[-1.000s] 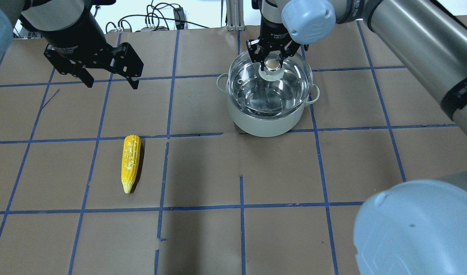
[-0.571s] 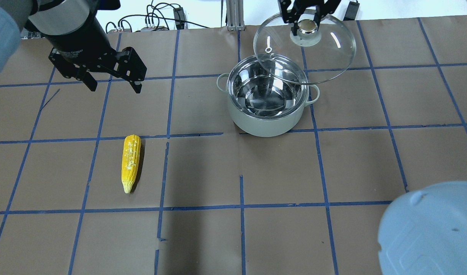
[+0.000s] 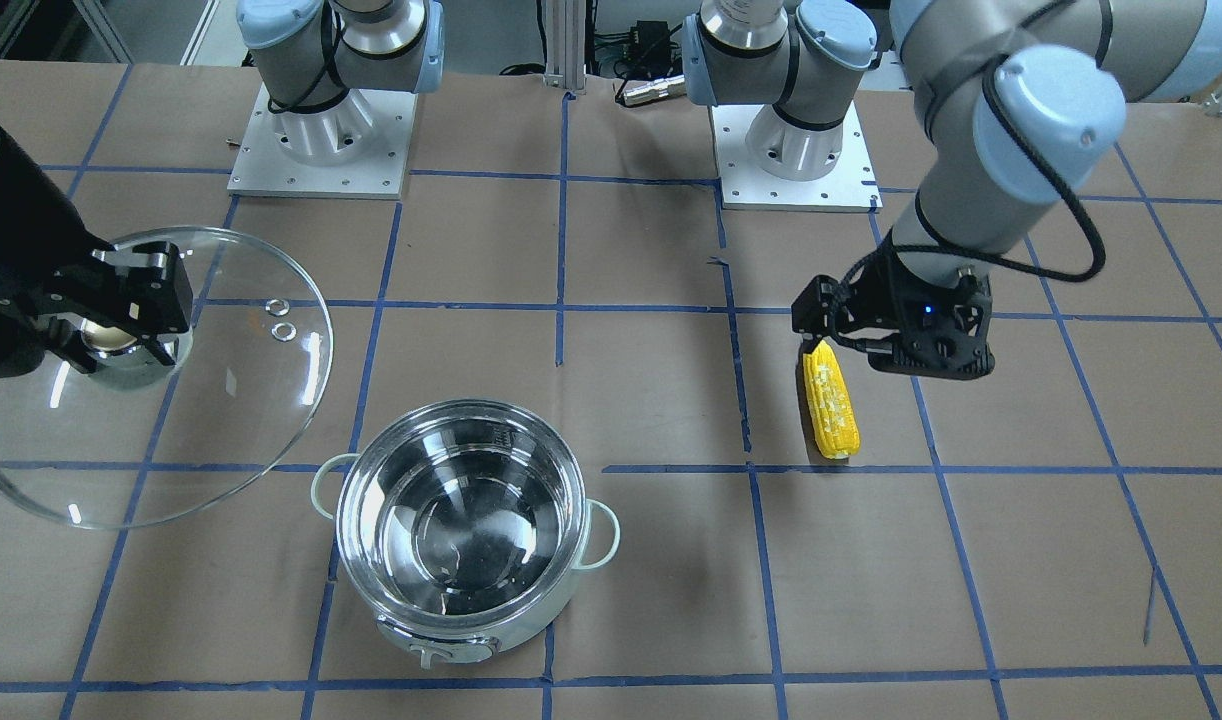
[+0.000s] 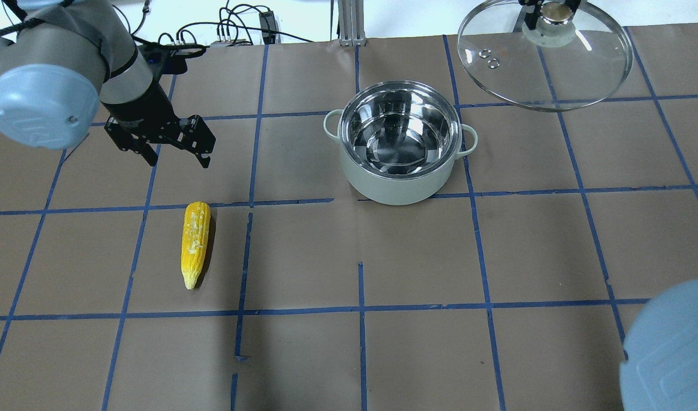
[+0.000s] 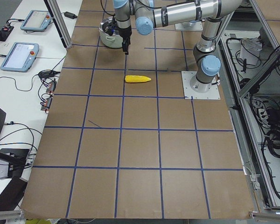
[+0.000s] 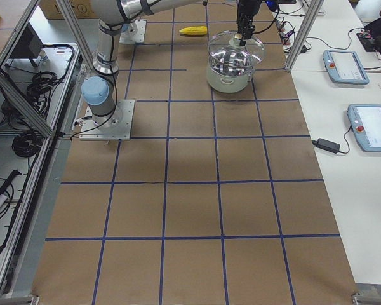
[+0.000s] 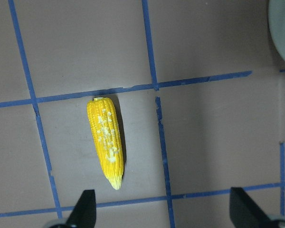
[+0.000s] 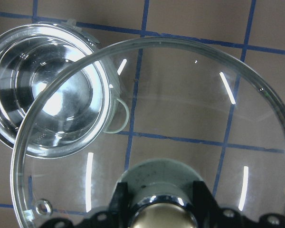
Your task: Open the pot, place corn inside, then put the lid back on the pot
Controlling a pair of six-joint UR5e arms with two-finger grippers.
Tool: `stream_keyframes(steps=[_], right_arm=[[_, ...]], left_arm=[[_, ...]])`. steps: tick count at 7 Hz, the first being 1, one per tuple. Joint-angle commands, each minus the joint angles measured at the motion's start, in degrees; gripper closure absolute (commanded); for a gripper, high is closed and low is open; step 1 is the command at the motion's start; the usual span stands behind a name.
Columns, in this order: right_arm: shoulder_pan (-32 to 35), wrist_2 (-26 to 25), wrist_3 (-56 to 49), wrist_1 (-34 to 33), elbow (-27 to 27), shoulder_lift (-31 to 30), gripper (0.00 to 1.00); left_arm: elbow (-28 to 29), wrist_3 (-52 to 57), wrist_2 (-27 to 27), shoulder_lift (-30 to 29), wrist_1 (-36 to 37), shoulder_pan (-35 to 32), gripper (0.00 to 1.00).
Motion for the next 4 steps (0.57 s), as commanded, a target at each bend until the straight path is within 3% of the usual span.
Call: stream_keyframes(steps=[1, 2, 4], right_arm=[[-0.3, 2.3, 0.6, -0.3, 3.9, -1.6, 0.93], [-1.1, 2.0, 0.1, -5.8, 8.2, -1.8, 0.93], [-3.6, 2.0, -0.4, -7.9, 14.3, -6.2, 0.93]], left_arm=[[-8.7, 4.3, 0.4, -3.9, 11.5, 3.9, 0.00], [-12.5, 4.4, 0.6, -5.1, 15.9, 4.9, 0.00], [-18.3, 4.1, 0.6, -7.1, 23.1, 6.0, 0.00]])
